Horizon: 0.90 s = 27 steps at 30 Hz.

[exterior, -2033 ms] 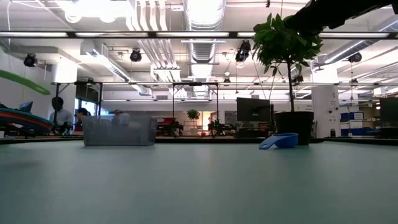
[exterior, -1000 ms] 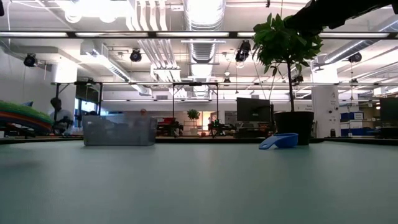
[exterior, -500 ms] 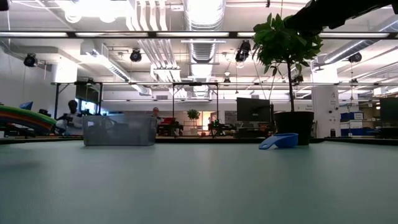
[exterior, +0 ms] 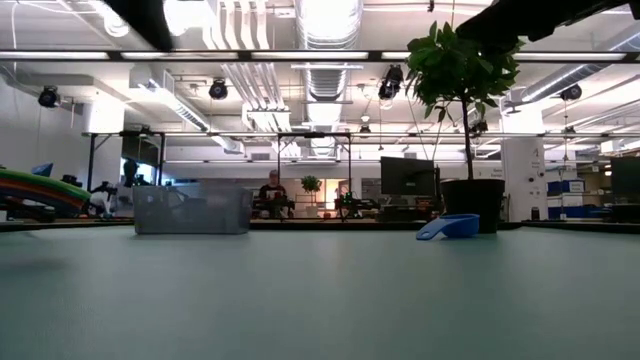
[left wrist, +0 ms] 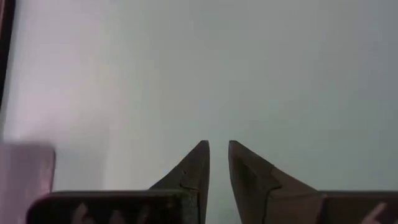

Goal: Nest measuring cups in basket
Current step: Stack the blue measuring cup on top of the green measuring cup

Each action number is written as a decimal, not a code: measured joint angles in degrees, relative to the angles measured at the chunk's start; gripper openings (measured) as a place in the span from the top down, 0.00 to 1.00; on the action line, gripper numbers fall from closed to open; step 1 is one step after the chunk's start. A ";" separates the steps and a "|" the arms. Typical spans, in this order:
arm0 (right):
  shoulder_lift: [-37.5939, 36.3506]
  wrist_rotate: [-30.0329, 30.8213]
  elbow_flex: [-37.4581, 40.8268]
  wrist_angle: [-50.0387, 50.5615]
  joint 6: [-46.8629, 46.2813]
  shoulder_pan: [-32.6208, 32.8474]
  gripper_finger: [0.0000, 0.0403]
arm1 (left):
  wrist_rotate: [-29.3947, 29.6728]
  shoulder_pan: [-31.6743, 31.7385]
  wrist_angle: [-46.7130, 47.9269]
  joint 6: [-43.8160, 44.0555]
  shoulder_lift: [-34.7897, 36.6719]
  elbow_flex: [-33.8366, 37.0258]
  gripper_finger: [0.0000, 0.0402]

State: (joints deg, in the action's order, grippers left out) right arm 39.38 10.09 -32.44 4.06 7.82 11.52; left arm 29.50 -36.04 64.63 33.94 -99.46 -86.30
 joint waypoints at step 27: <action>-5.43 14.09 0.00 16.19 -13.41 3.82 0.93 | 4.50 19.18 -45.22 -32.36 0.07 13.41 0.90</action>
State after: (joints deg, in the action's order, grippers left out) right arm 33.95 24.18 -32.43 20.24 -5.59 15.34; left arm 34.00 -16.86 19.41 1.58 -99.39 -72.90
